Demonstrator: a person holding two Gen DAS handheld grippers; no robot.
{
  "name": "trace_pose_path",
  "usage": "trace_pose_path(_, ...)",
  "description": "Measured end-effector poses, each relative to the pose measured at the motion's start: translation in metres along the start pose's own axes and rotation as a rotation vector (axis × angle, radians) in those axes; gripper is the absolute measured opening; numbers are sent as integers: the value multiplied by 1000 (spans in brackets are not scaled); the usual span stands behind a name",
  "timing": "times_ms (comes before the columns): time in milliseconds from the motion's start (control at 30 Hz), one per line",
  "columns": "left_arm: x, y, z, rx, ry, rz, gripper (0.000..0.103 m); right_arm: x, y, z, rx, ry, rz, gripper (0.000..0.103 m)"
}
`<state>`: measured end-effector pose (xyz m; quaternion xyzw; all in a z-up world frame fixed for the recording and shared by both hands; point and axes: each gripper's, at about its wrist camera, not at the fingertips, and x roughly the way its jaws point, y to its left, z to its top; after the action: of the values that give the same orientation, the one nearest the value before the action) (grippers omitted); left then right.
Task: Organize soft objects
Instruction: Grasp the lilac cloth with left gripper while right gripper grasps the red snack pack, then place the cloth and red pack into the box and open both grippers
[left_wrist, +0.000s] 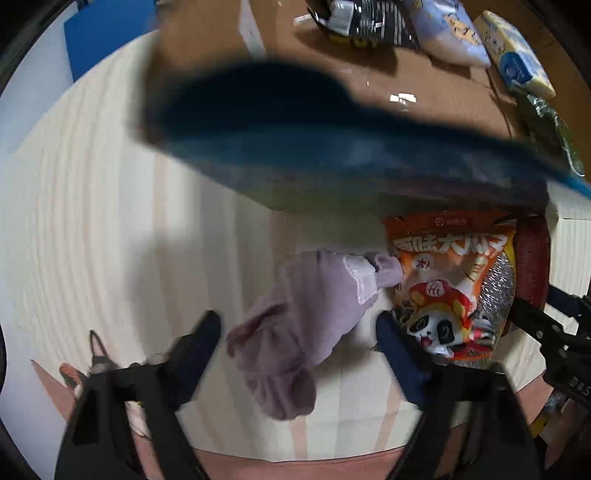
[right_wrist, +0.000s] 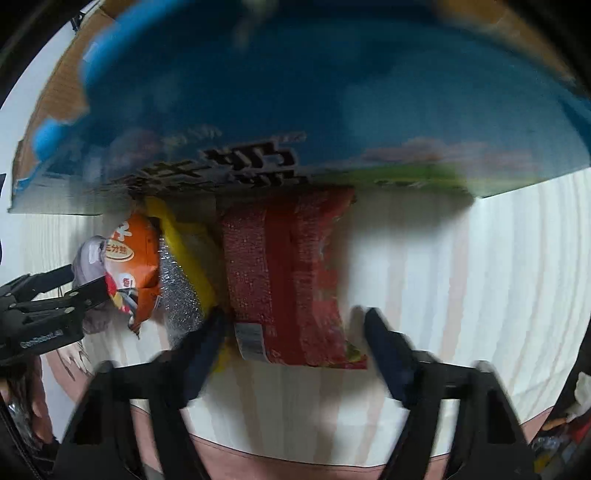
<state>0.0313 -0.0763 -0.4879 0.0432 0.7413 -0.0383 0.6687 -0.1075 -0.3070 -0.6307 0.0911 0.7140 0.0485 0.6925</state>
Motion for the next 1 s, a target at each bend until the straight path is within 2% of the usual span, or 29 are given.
trace_pose_path(33,4,0,-2,-12,14,-8,47,2,1,-1,2,2,0,59)
trace_pose_path(200,7,7,-25,-83,24,-36,39,2,1,-14,-15,45,-21,55)
trace_pose_path(333,9,17,-59,-168,55,-85,38,5,-13,-48,-41,106,-39,54)
trace_pose_path(500,19,16,-100,-210,80,-82,39,10,-18,-83,-65,148,-66,54)
trace_pose_path(567,25,14,-104,-214,91,-76,38,12,-14,-85,-65,130,-90,55)
trace_pose_path(633,24,8,-102,-196,75,-43,38,17,-9,-84,-70,128,-118,56)
trace_pose_path(767,20,-2,-104,-193,52,-28,38,26,3,-82,-88,103,-166,58)
trace_pose_path(833,14,-11,-108,-189,43,-22,34,24,6,-80,-103,94,-180,53)
trace_pose_path(900,4,-24,-98,-185,24,-26,33,20,6,-85,-104,85,-160,49)
trace_pose_path(1000,-36,-33,-107,-174,-38,-75,33,-1,8,-90,-96,77,-88,48)
